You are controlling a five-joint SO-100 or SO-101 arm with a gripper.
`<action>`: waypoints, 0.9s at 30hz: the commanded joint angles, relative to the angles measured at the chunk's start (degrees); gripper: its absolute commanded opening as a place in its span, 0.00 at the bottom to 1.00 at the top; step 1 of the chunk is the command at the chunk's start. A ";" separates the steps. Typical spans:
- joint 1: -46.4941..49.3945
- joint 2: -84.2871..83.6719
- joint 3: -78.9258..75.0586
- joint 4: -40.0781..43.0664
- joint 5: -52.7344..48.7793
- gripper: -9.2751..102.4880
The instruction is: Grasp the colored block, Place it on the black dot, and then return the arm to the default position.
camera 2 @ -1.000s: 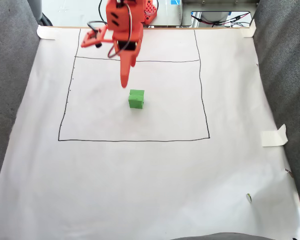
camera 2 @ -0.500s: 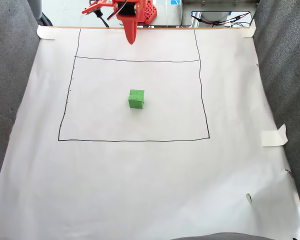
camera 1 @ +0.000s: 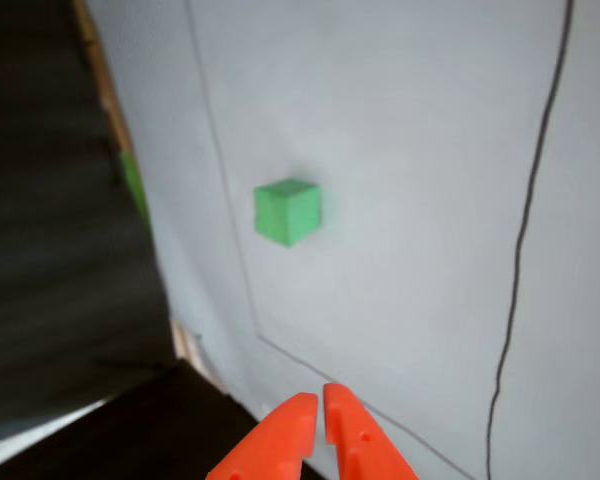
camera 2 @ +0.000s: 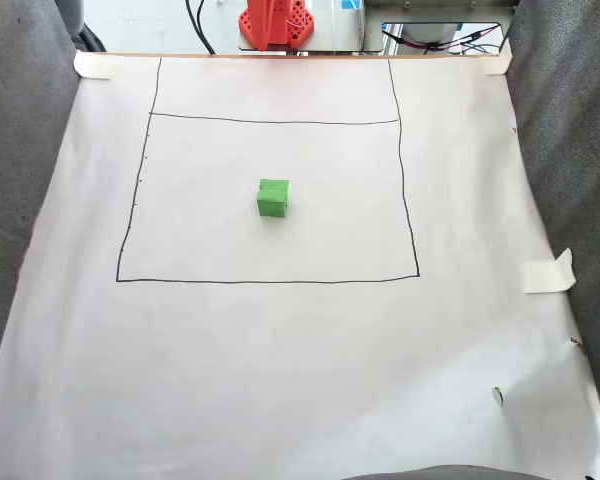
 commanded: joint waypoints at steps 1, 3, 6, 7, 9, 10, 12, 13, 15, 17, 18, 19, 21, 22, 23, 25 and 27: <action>0.70 7.65 4.39 -1.14 -2.20 0.08; 1.67 12.22 7.21 -1.49 -3.52 0.08; 2.55 12.22 7.82 -2.81 -4.92 0.08; 2.64 12.22 7.91 -3.16 -5.45 0.08; 3.16 12.22 9.49 -5.45 -6.50 0.08; 3.52 12.22 11.34 -8.17 -7.12 0.08; 3.60 12.22 16.61 -16.26 -9.40 0.08; 3.69 12.22 20.30 -21.27 -10.11 0.08; 3.69 12.22 26.02 -28.30 -10.72 0.08; 3.43 12.22 27.33 -29.00 -12.04 0.08; 3.43 12.22 27.51 -28.48 -12.13 0.08; 2.99 12.22 27.51 -27.33 -12.39 0.08; 1.85 12.22 28.39 -25.58 -13.80 0.08; 1.23 12.22 29.36 -25.22 -14.41 0.08; 0.62 12.22 30.23 -24.96 -15.56 0.08; 0.09 12.22 31.20 -24.35 -16.70 0.08; -0.35 12.22 31.20 -22.85 -17.31 0.08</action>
